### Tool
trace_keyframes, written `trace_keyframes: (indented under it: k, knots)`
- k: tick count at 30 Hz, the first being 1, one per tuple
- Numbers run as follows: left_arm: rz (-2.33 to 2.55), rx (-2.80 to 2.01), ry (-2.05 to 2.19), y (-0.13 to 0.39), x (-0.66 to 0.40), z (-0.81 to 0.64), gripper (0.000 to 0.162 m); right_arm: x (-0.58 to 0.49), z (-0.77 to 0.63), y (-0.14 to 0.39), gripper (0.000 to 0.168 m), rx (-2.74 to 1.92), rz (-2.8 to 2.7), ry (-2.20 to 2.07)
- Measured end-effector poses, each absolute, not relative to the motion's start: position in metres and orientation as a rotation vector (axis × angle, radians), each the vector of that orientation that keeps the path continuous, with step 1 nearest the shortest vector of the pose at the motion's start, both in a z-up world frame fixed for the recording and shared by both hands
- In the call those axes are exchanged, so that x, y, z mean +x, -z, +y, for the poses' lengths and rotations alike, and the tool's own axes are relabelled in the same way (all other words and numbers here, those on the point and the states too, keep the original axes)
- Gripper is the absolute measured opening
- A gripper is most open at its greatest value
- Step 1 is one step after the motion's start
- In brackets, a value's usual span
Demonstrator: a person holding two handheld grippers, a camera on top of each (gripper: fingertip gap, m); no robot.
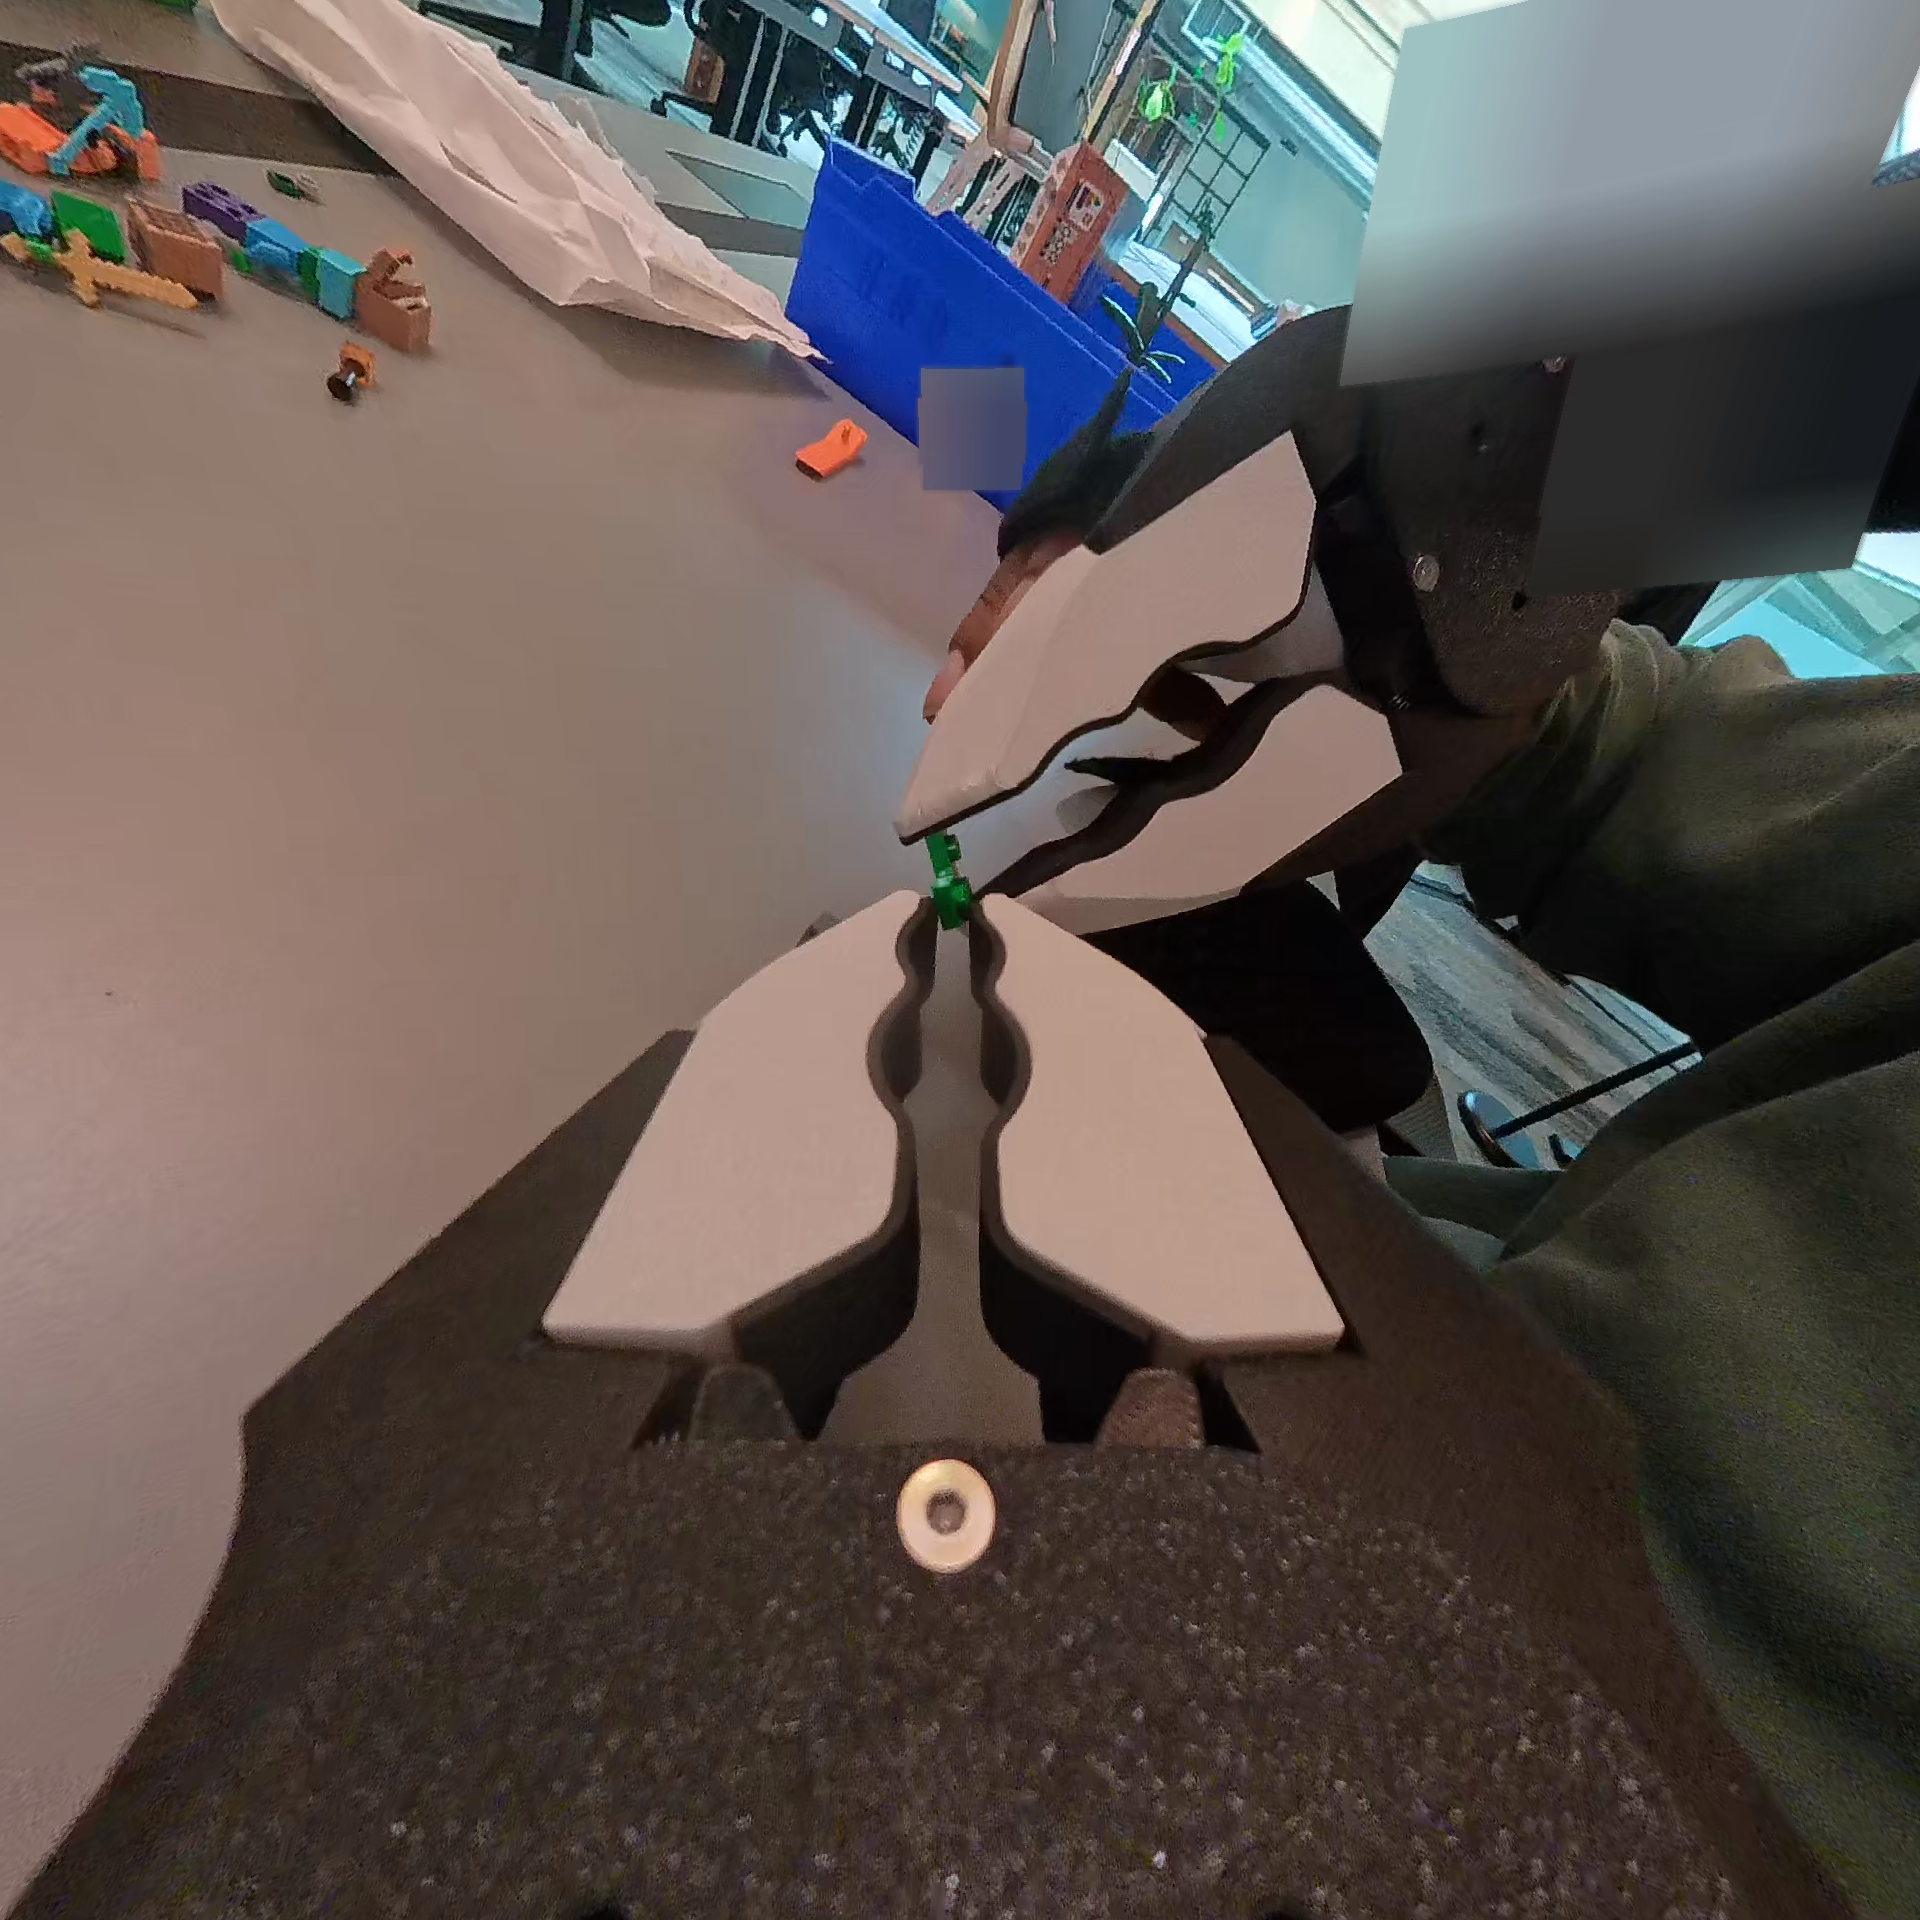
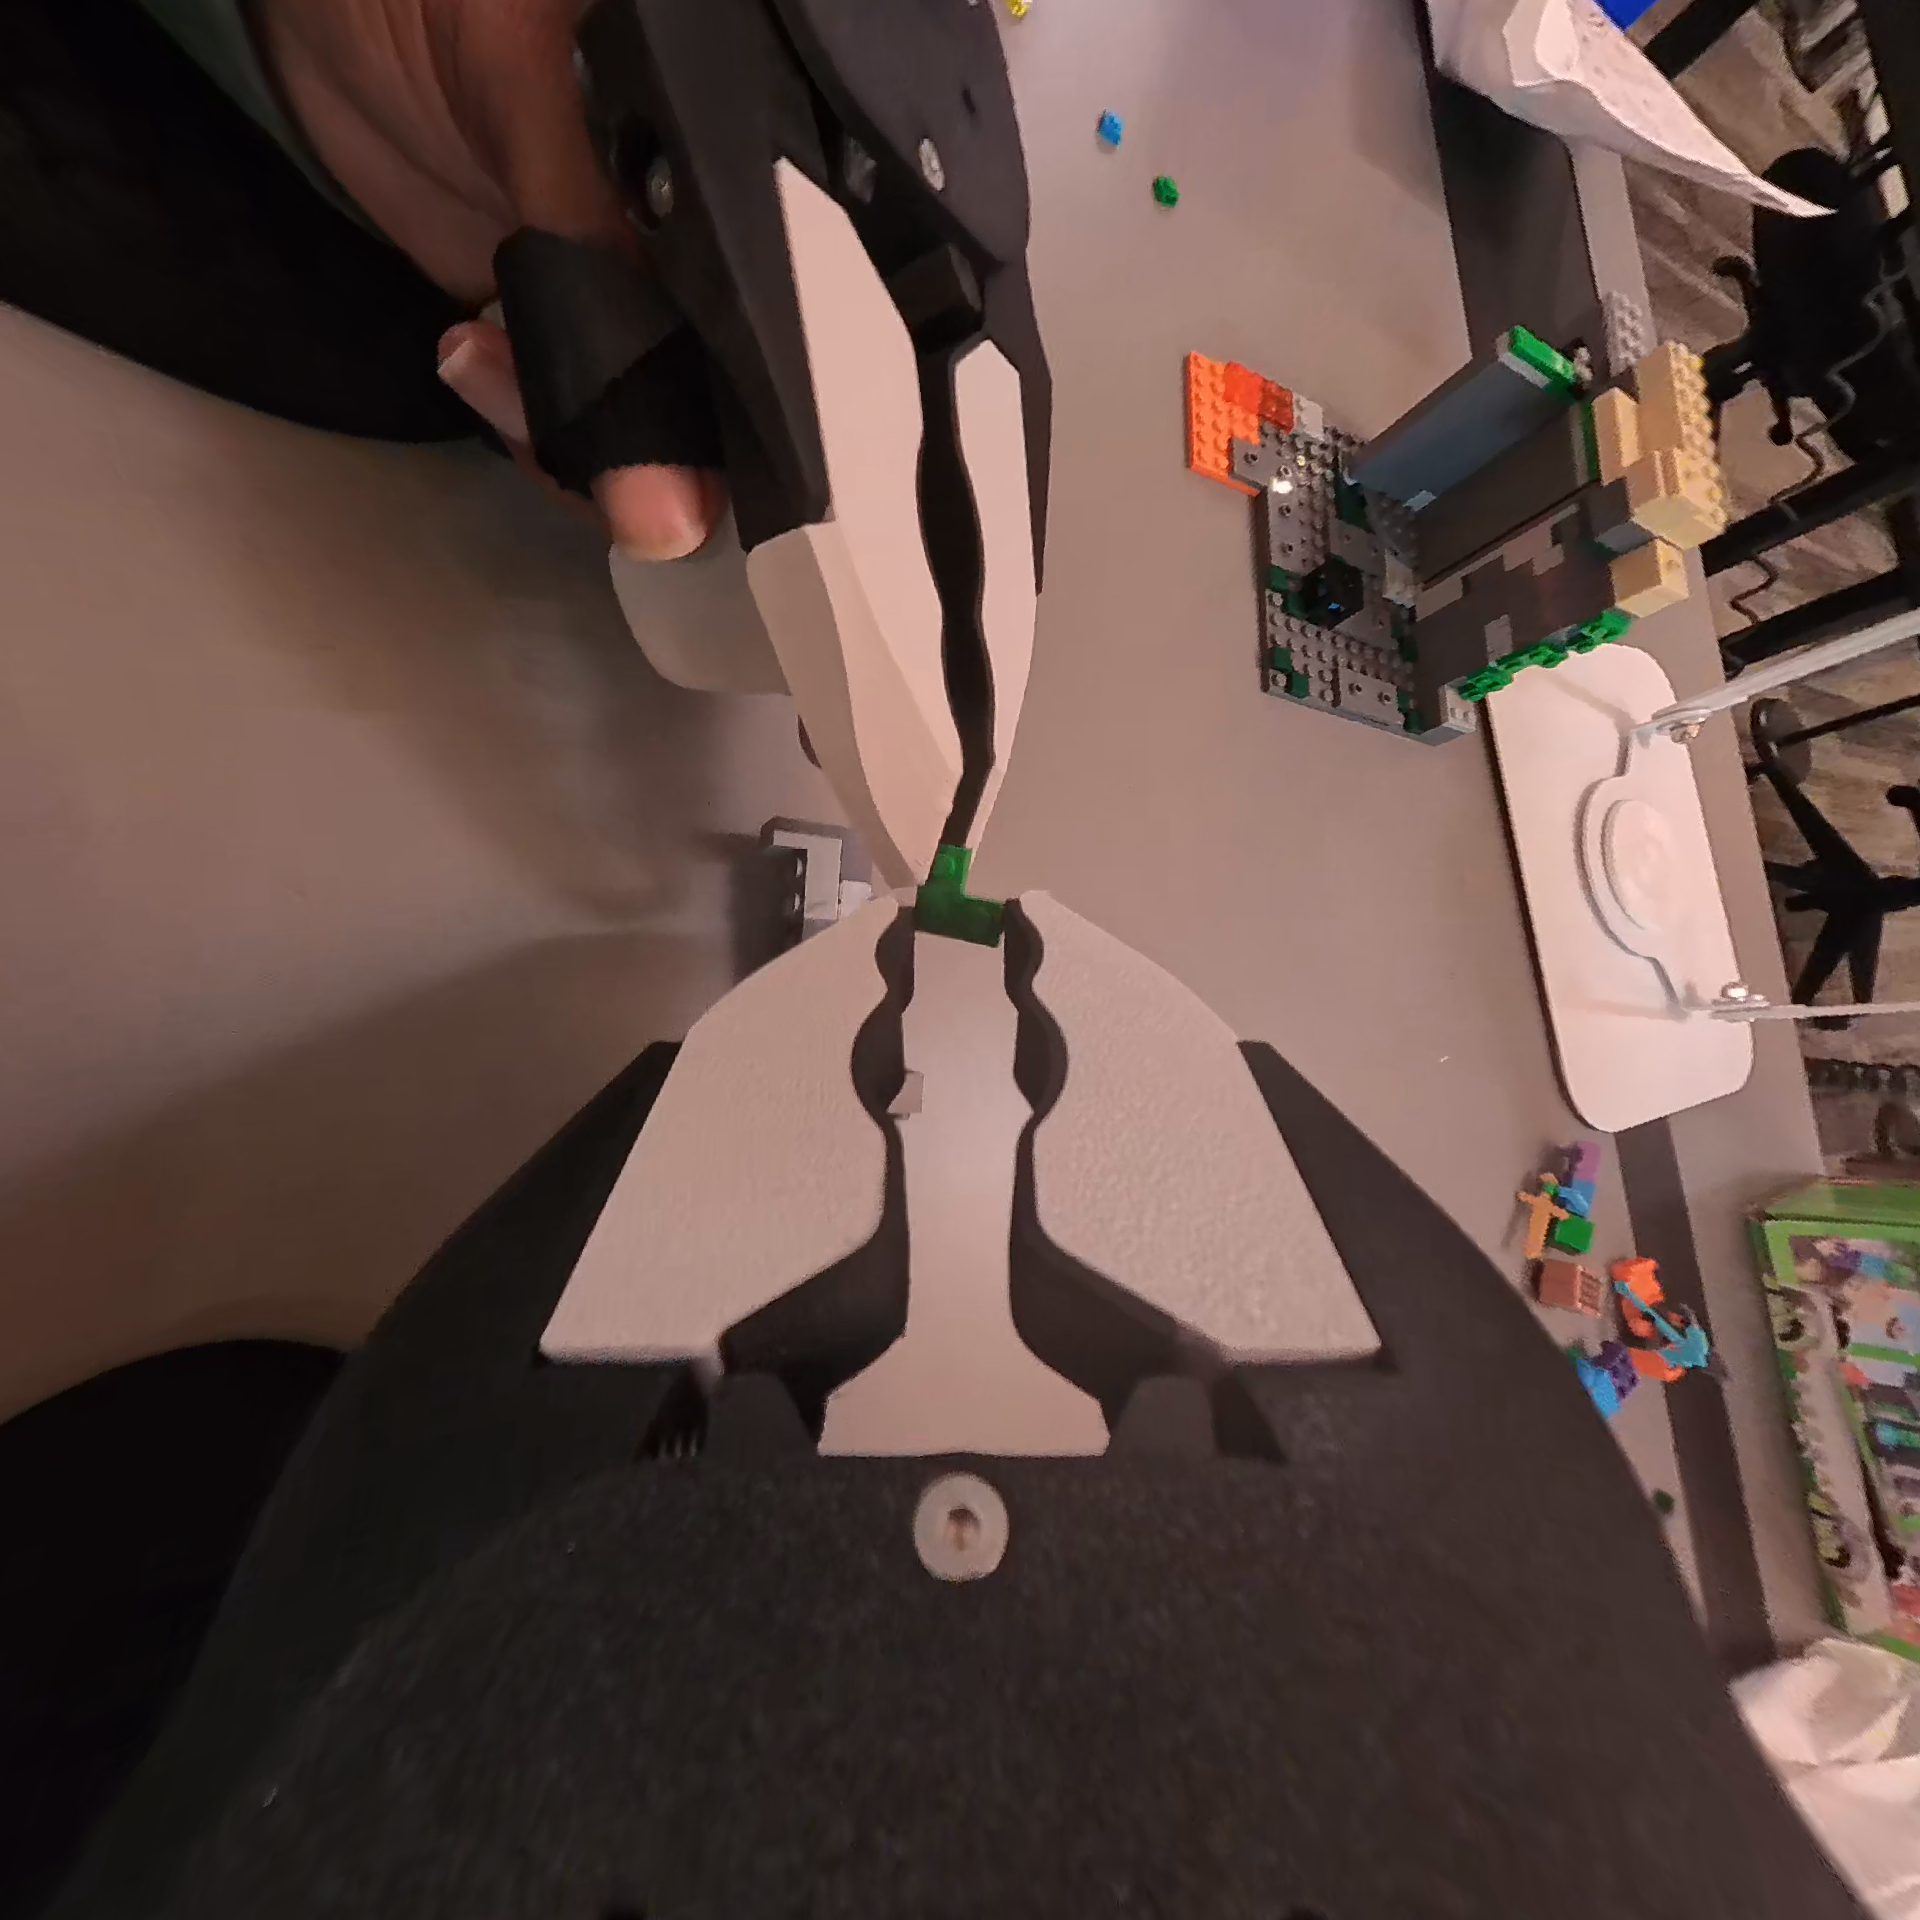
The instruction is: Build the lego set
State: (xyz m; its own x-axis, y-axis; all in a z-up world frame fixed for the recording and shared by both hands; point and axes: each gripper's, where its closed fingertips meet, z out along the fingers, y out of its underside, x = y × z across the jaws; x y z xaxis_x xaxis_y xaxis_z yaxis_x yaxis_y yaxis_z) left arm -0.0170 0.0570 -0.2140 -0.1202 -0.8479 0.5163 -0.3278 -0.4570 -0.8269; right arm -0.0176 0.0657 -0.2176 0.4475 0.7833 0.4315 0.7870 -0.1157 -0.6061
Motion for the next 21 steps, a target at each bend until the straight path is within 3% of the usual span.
trace_keyframes:
  k: [21]
  knots:
    - [1.321,-1.741,1.589,0.2184,-0.0180,0.0565,0.007,-0.0187,0.0647,0.2216,0.016,-1.843,-1.493,0.048]
